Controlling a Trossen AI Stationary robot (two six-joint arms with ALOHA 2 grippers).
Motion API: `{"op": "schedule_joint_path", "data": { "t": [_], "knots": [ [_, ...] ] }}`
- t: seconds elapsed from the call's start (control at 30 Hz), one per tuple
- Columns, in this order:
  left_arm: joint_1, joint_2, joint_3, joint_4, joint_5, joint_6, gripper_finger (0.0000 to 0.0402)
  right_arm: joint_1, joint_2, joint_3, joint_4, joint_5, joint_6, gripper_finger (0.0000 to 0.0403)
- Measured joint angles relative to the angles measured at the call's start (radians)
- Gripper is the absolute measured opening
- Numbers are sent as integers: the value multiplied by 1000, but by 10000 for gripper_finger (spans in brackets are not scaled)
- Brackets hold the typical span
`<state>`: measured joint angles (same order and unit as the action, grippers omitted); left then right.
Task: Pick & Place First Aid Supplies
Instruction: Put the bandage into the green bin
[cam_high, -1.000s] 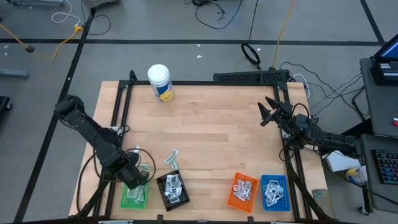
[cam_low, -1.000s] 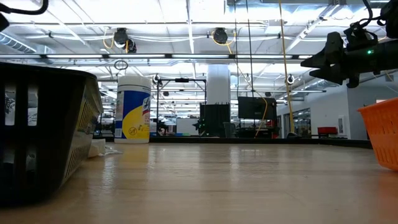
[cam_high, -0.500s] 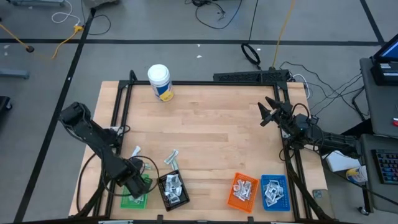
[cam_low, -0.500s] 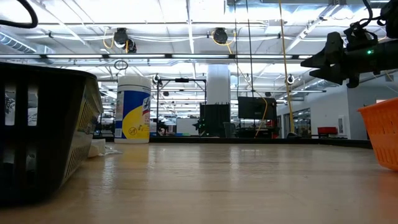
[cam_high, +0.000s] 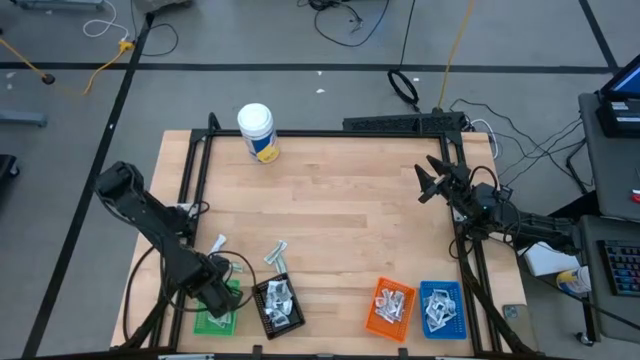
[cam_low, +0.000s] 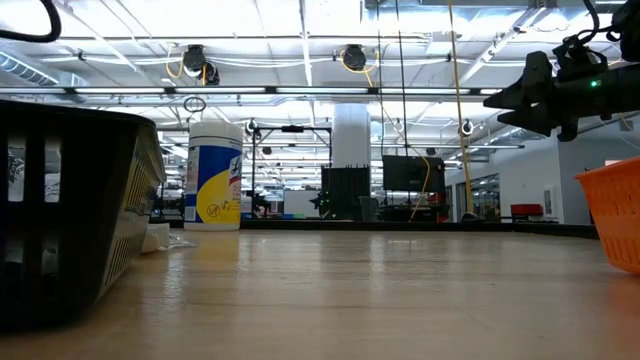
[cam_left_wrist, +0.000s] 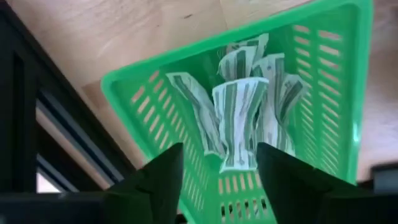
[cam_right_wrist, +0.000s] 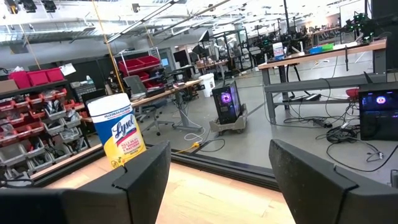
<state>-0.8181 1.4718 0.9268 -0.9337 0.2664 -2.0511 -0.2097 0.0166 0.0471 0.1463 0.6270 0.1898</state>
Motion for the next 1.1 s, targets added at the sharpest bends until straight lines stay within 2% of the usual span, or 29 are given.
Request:
{"op": "schedule_joint_path", "data": {
  "t": [0.13, 0.2, 0.37, 0.57, 0.83, 1.1],
  "knots": [
    [13, -44, 0, -3, -4, 18, 230, 0, 0, 0, 0, 0, 0, 267],
    [23, -70, 0, -3, -8, 83, 235, 0, 0, 0, 0, 0, 0, 267],
    [42, -112, 0, -3, -13, 318, 231, 0, 0, 0, 0, 0, 0, 267],
    [76, -119, 0, 1, -13, 477, 213, 0, 0, 0, 0, 0, 0, 267],
    [294, -116, 0, 2, -13, 651, 203, 0, 0, 0, 0, 0, 0, 267],
    [514, -11, 85, -11, -12, 894, 217, 0, 0, 0, 0, 0, 0, 267]
  ]
}}
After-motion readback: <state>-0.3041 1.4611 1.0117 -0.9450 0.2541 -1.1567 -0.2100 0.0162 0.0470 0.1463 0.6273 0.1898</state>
